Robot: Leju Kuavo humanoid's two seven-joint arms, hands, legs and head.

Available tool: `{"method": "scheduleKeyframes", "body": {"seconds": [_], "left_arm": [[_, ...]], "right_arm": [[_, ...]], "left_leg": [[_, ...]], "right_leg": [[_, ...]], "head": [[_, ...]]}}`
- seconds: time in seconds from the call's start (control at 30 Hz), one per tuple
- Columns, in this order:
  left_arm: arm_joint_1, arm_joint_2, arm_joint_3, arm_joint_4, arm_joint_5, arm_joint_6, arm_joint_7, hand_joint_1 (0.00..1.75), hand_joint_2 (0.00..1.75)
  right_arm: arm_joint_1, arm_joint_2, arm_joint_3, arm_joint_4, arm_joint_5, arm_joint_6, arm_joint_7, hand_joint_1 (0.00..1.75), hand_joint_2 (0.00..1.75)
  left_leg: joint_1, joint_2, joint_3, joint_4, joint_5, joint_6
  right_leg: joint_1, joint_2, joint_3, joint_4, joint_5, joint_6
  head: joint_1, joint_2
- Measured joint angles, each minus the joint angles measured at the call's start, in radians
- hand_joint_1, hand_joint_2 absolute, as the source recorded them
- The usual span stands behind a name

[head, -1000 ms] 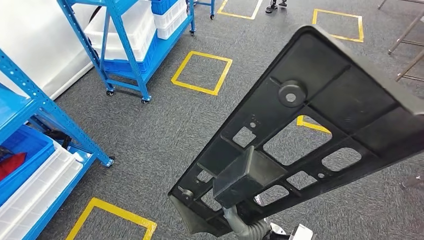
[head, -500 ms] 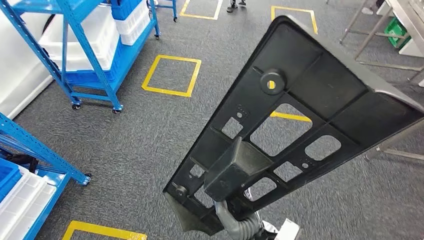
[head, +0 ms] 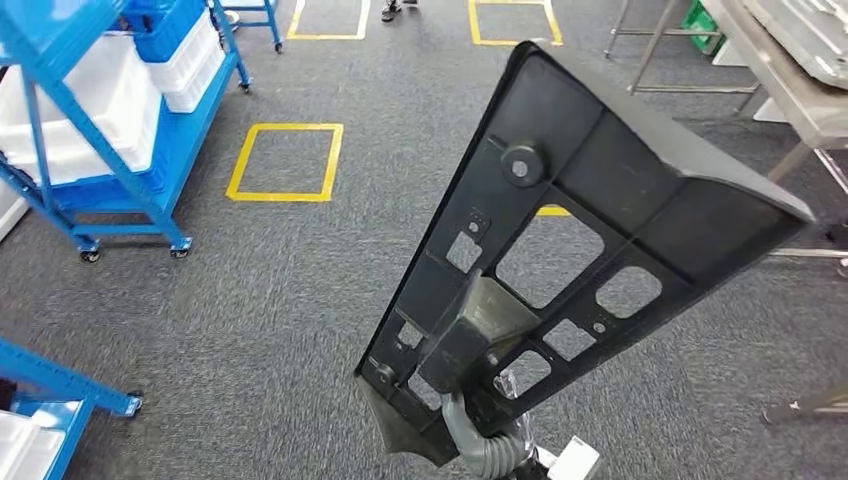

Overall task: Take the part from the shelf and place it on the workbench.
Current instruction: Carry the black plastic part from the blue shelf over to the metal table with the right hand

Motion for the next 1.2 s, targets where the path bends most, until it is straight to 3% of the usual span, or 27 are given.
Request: {"method": "scheduleKeyframes", "body": {"seconds": [0.07, 0.1, 0.13, 0.17, 0.2, 0.27, 0.33, 0.4, 0.43, 0.5, 0.57, 0.6, 0.63, 0.67, 0.7, 0.77, 0.83, 0.9, 0.97, 1.03, 1.1, 1.13, 1.17, 1.2], "left_arm": [[0.001, -0.002, 0.0, 0.0, 0.016, -0.004, -0.03, 0.0, 1.75], [0.002, -0.004, 0.0, 0.0, 0.021, -0.007, -0.041, 0.0, 1.75], [0.001, -0.007, 0.001, 0.0, 0.023, -0.011, -0.047, 0.0, 1.75], [-0.001, -0.01, 0.0, 0.0, 0.021, -0.015, -0.047, 0.0, 1.75], [-0.005, -0.014, 0.0, 0.0, 0.016, -0.02, -0.041, 0.0, 1.75], [-0.013, -0.021, -0.004, 0.0, -0.001, -0.031, -0.024, 0.0, 1.75], [-0.02, -0.027, -0.012, 0.0, -0.02, -0.041, -0.008, 0.0, 1.75], [-0.025, -0.031, -0.023, 0.0, -0.036, -0.048, 0.002, 0.0, 1.75], [-0.026, -0.032, -0.028, 0.0, -0.043, -0.05, 0.006, 0.0, 1.75], [-0.026, -0.034, -0.038, 0.0, -0.051, -0.052, 0.009, 0.0, 1.75], [-0.023, -0.034, -0.043, 0.0, -0.055, -0.052, 0.009, 0.0, 1.75], [-0.021, -0.034, -0.044, 0.0, -0.056, -0.051, 0.009, 0.0, 1.75], [-0.021, -0.034, -0.045, 0.0, -0.055, -0.05, 0.007, 0.0, 1.75], [-0.021, -0.034, -0.046, 0.0, -0.051, -0.046, 0.001, 0.0, 1.75], [-0.023, -0.034, -0.047, 0.0, -0.045, -0.04, -0.009, 0.0, 1.75], [-0.026, -0.034, -0.047, 0.0, -0.027, -0.026, -0.034, 0.0, 1.75], [-0.029, -0.034, -0.046, 0.0, -0.01, -0.016, -0.052, 0.0, 1.75], [-0.033, -0.034, -0.043, 0.0, 0.001, -0.013, -0.06, 0.0, 1.75], [-0.035, -0.035, -0.041, 0.0, 0.001, -0.013, -0.062, 0.0, 1.75], [-0.031, -0.037, -0.041, 0.0, -0.002, -0.014, -0.059, 0.0, 1.75], [-0.023, -0.038, -0.041, 0.0, -0.002, -0.014, -0.057, 0.0, 1.75], [-0.019, -0.039, -0.04, 0.0, -0.002, -0.014, -0.057, 0.0, 1.75], [-0.017, -0.039, -0.04, 0.0, -0.003, -0.014, -0.056, 0.0, 1.75], [-0.016, -0.04, -0.04, 0.0, -0.003, -0.015, -0.055, 0.0, 1.75]], "right_arm": [[-0.006, 0.0, -0.005, 0.0, 0.011, 0.017, 0.0, 1.75, 1.75], [-0.009, 0.0, -0.008, 0.0, 0.017, 0.025, 0.0, 1.75, 1.75], [-0.012, -0.001, -0.011, 0.0, 0.024, 0.03, -0.002, 1.75, 1.75], [-0.016, -0.002, -0.015, 0.0, 0.031, 0.033, -0.004, 1.75, 1.75], [-0.021, -0.003, -0.017, -0.001, 0.038, 0.031, -0.008, 1.75, 1.75], [-0.027, -0.004, -0.022, -0.007, 0.053, 0.015, -0.015, 1.75, 1.75], [-0.024, -0.005, -0.024, -0.021, 0.066, -0.008, -0.017, 1.75, 1.75], [-0.012, -0.008, -0.025, -0.037, 0.074, -0.031, -0.018, 1.75, 1.75], [-0.004, -0.011, -0.026, -0.045, 0.076, -0.041, -0.019, 1.75, 1.75], [0.007, -0.016, -0.025, -0.058, 0.077, -0.058, -0.019, 1.75, 1.75], [0.014, -0.022, -0.024, -0.065, 0.074, -0.067, -0.019, 1.75, 1.75], [0.017, -0.024, -0.024, -0.067, 0.072, -0.069, -0.019, 1.75, 1.75], [0.022, -0.027, -0.024, -0.068, 0.069, -0.07, -0.018, 1.75, 1.75], [0.026, -0.03, -0.024, -0.069, 0.065, -0.07, -0.017, 1.75, 1.75], [0.03, -0.033, -0.022, -0.07, 0.061, -0.069, -0.016, 1.75, 1.75], [0.032, -0.04, -0.017, -0.075, 0.056, -0.067, -0.015, 1.75, 1.75], [0.03, -0.045, -0.009, -0.082, 0.055, -0.057, -0.014, 1.75, 1.75], [0.028, -0.048, -0.003, -0.086, 0.054, -0.046, -0.011, 1.75, 1.75], [0.024, -0.049, 0.001, -0.09, 0.053, -0.039, -0.006, 1.75, 1.75], [0.017, -0.05, 0.004, -0.095, 0.052, -0.034, -0.002, 1.75, 1.75], [0.011, -0.05, 0.006, -0.097, 0.052, -0.032, 0.0, 1.75, 1.75], [0.011, -0.05, 0.006, -0.097, 0.051, -0.032, 0.0, 1.75, 1.75], [0.011, -0.05, 0.007, -0.097, 0.051, -0.031, 0.001, 1.75, 1.75], [0.011, -0.05, 0.007, -0.097, 0.051, -0.031, 0.001, 1.75, 1.75]], "left_leg": [[0.003, -0.031, -0.065, 0.135, -0.061, -0.006], [0.005, -0.035, -0.093, 0.19, -0.077, -0.009], [0.007, -0.036, -0.107, 0.209, -0.071, -0.011], [0.009, -0.037, -0.103, 0.189, -0.045, -0.013], [0.012, -0.042, -0.081, 0.133, -0.006, -0.015], [0.019, -0.079, -0.028, 0.001, 0.056, -0.017], [0.021, -0.106, -0.007, -0.056, 0.067, -0.008], [0.017, -0.093, -0.006, -0.059, 0.068, 0.007], [0.017, -0.083, -0.005, -0.062, 0.071, 0.015], [0.017, -0.062, -0.004, -0.067, 0.075, 0.027], [0.013, -0.038, -0.005, -0.068, 0.074, 0.033], [0.011, -0.025, -0.005, -0.068, 0.073, 0.034], [0.01, -0.013, -0.005, -0.068, 0.071, 0.035], [0.009, -0.002, -0.004, -0.068, 0.07, 0.035], [0.008, 0.008, -0.002, -0.068, 0.068, 0.034], [0.005, 0.025, 0.005, -0.068, 0.063, 0.028], [0.001, 0.04, 0.009, -0.068, 0.058, 0.02], [-0.001, 0.058, 0.015, -0.072, 0.056, 0.01], [0.001, 0.04, 0.015, -0.056, 0.04, 0.0], [0.004, -0.01, -0.024, 0.035, -0.013, -0.007], [0.005, -0.034, -0.091, 0.171, -0.07, -0.01], [0.005, -0.036, -0.114, 0.211, -0.077, -0.011], [0.005, -0.036, -0.118, 0.211, -0.062, -0.011], [0.005, -0.04, -0.103, 0.17, -0.028, -0.009]], "right_leg": [[0.0, 0.023, 0.0, 0.0, 0.001, -0.003], [-0.001, 0.035, 0.0, 0.0, 0.001, -0.003], [-0.001, 0.048, 0.0, 0.002, 0.001, -0.002], [-0.003, 0.062, 0.001, 0.004, 0.0, 0.0], [-0.005, 0.076, 0.001, 0.009, -0.001, 0.004], [-0.006, 0.099, -0.004, 0.023, -0.008, 0.015], [-0.007, 0.117, -0.015, 0.034, -0.01, 0.028], [-0.01, 0.131, -0.022, 0.035, -0.008, 0.041], [-0.011, 0.123, -0.026, 0.04, -0.012, 0.046], [-0.01, 0.077, -0.055, 0.102, -0.051, 0.053], [-0.009, 0.034, -0.119, 0.234, -0.117, 0.058], [-0.01, 0.027, -0.148, 0.293, -0.138, 0.06], [-0.01, 0.024, -0.163, 0.323, -0.142, 0.06], [-0.01, 0.021, -0.157, 0.312, -0.126, 0.059], [-0.009, 0.017, -0.131, 0.263, -0.096, 0.056], [-0.001, -0.02, -0.053, 0.117, -0.039, 0.044], [0.01, -0.046, -0.014, 0.037, -0.022, 0.032], [0.012, -0.029, -0.015, 0.03, -0.022, 0.024], [0.006, -0.009, -0.008, 0.018, -0.016, 0.013], [-0.001, 0.011, -0.002, 0.011, -0.011, 0.004], [-0.001, 0.035, -0.002, 0.011, -0.012, 0.0], [0.0, 0.049, -0.001, 0.012, -0.012, 0.0], [0.0, 0.062, 0.0, 0.013, -0.013, 0.0], [0.0, 0.076, 0.002, 0.015, -0.014, 0.001]], "head": [[0.0, 0.0], [0.0, 0.0], [0.0, 0.0], [0.0, 0.0], [0.0, 0.0], [0.0, 0.0], [0.0, 0.0], [0.0, 0.0], [0.0, 0.0], [0.0, 0.0], [0.0, 0.0], [0.0, 0.0], [0.0, 0.0], [0.0, 0.0], [0.0, 0.0], [0.0, 0.0], [0.0, 0.0], [0.0, 0.0], [0.0, 0.0], [0.0, 0.0], [0.0, 0.0], [0.0, 0.0], [0.0, 0.0], [0.0, 0.0]]}}
